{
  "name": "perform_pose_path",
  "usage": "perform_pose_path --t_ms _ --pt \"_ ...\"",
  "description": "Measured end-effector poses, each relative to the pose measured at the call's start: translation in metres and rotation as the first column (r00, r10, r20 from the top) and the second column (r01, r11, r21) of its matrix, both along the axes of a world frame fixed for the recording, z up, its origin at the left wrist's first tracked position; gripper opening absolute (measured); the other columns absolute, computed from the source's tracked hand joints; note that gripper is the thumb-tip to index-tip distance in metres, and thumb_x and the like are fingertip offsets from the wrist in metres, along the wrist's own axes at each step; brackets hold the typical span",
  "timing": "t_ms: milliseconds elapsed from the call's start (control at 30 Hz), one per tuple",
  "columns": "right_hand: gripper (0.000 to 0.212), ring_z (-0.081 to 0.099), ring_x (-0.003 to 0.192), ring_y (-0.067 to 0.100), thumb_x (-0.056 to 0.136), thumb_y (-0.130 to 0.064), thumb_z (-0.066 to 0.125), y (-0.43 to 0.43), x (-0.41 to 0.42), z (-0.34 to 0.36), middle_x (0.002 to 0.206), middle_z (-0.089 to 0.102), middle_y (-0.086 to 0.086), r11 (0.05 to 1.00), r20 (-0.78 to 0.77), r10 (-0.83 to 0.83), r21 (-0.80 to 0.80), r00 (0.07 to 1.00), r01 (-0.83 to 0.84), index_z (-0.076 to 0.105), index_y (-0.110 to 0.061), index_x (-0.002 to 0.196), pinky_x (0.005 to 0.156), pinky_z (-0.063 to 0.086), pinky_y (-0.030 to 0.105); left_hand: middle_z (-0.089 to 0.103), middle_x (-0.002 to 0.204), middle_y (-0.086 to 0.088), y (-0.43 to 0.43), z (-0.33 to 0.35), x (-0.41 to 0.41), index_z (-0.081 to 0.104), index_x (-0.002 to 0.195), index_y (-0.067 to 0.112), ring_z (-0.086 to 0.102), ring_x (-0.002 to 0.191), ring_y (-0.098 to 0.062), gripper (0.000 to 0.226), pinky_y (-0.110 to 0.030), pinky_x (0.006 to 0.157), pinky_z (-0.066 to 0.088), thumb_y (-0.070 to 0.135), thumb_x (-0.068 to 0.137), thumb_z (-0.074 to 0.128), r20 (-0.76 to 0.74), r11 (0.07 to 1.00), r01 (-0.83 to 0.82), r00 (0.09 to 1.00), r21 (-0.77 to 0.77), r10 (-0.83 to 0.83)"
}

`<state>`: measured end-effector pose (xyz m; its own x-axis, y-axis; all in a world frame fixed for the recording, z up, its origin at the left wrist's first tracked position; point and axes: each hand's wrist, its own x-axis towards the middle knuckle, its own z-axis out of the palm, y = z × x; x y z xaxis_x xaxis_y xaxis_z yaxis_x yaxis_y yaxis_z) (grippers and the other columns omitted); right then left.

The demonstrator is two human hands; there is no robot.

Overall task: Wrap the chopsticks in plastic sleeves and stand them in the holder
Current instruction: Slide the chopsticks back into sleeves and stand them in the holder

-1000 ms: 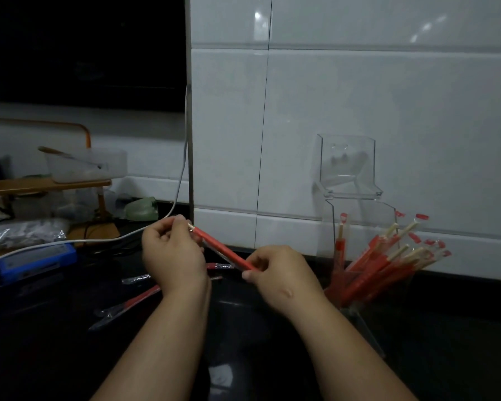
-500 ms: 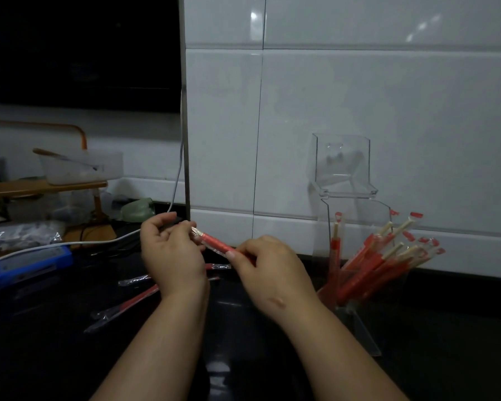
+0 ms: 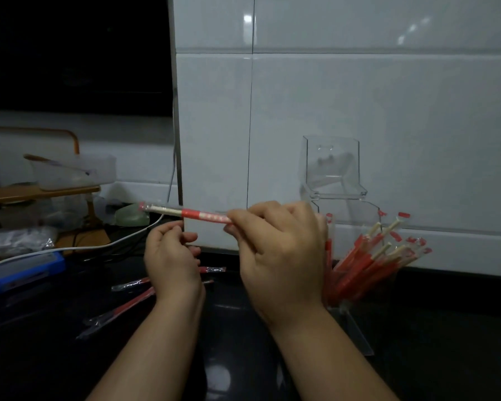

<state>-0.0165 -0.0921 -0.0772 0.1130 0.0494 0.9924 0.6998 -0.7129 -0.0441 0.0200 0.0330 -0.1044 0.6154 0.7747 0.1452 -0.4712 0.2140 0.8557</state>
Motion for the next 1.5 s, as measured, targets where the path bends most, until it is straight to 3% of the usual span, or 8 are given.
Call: perform_pose_path --t_ms 300,567,700,833,1033,1200,1400,1500 --pt "0.012 0.058 0.082 0.023 0.089 -0.019 0.074 -0.019 -0.009 0.015 0.092 0.073 -0.002 0.988 0.175 -0.054 0.150 0.983 0.027 0.078 -0.017 0.101 0.070 0.036 0.037 0.058 0.077 -0.003 0.000 0.000 0.002 0.061 0.092 0.020 0.047 0.058 -0.013 0.018 -0.026 0.050 0.034 0.014 0.098 0.045 -0.041 0.997 0.073 0.997 0.024 -0.072" --pt "0.017 0.059 0.077 0.017 0.095 -0.023 0.062 -0.042 0.009 0.024 0.092 0.067 -0.003 0.930 -0.101 -0.133 0.332 0.986 0.159 0.067 -0.015 0.109 0.071 0.051 0.043 0.057 0.076 -0.003 0.002 -0.001 0.004 0.060 0.092 0.020 0.046 0.057 -0.013 0.018 -0.026 0.047 0.033 0.014 0.098 0.044 -0.063 0.994 0.103 0.993 0.030 -0.101" --pt "0.036 0.060 0.091 0.018 0.091 -0.017 0.063 -0.045 0.010 0.025 0.108 0.064 -0.003 0.894 -0.242 -0.144 0.383 0.960 0.231 0.053 -0.020 0.125 0.079 0.053 0.044 0.058 0.076 -0.003 0.004 -0.003 0.006 0.061 0.091 0.021 0.046 0.058 -0.013 0.018 -0.027 0.048 0.033 0.014 0.097 0.045 -0.083 0.994 0.104 0.991 0.028 -0.102" --pt "0.023 0.054 0.095 0.018 0.088 -0.005 0.062 -0.047 0.013 0.025 0.111 0.057 0.004 0.901 -0.173 -0.162 0.375 0.971 0.218 0.061 -0.014 0.109 0.076 0.050 0.036 0.057 0.075 -0.003 0.005 -0.004 0.010 0.061 0.092 0.018 0.045 0.057 -0.014 0.013 -0.026 0.047 0.033 0.016 0.096 0.049 -0.107 0.993 0.119 0.988 0.023 -0.116" --pt "0.017 0.052 0.080 0.020 0.080 0.010 0.062 -0.049 0.014 0.026 0.094 0.056 0.011 0.920 -0.034 -0.218 0.327 0.975 0.217 0.069 -0.005 0.087 0.063 0.049 0.031 0.058 0.076 -0.005 0.008 -0.007 0.012 0.062 0.093 0.015 0.046 0.058 -0.015 0.012 -0.027 0.049 0.034 0.016 0.096 0.051 -0.119 0.991 0.130 0.985 0.023 -0.126" --pt "0.012 0.052 0.073 0.027 0.076 0.010 0.062 -0.032 0.000 0.023 0.079 0.058 0.015 0.989 0.191 -0.064 0.146 0.979 0.036 0.067 0.001 0.079 0.063 0.042 0.033 0.065 0.085 -0.007 0.010 -0.014 0.019 0.066 0.090 0.019 0.055 0.074 -0.020 0.023 -0.038 0.070 0.048 0.001 0.090 0.053 -0.249 0.959 0.265 0.940 0.101 -0.233" --pt "0.019 0.054 0.073 0.022 0.075 0.007 0.061 -0.007 0.006 0.003 0.084 0.059 0.006 0.996 -0.132 0.079 -0.029 0.988 -0.083 0.067 -0.007 0.085 0.061 0.044 0.030 0.067 0.096 -0.005 0.018 -0.026 0.030 0.066 0.088 0.022 0.059 0.084 -0.017 0.027 -0.030 0.072 0.047 -0.004 0.091 0.057 -0.325 0.941 0.274 0.924 0.199 -0.200" --pt "0.019 0.058 0.084 0.022 0.086 -0.003 0.056 -0.003 0.013 -0.002 0.094 0.059 0.000 0.996 -0.542 -0.065 -0.086 0.838 0.021 0.065 -0.018 0.093 0.068 0.048 0.033 0.069 0.102 -0.002 0.025 -0.031 0.030 0.066 0.087 0.025 0.062 0.094 -0.019 0.031 -0.029 0.078 0.047 -0.003 0.089 0.054 -0.429 0.856 0.250 0.903 0.452 -0.037"
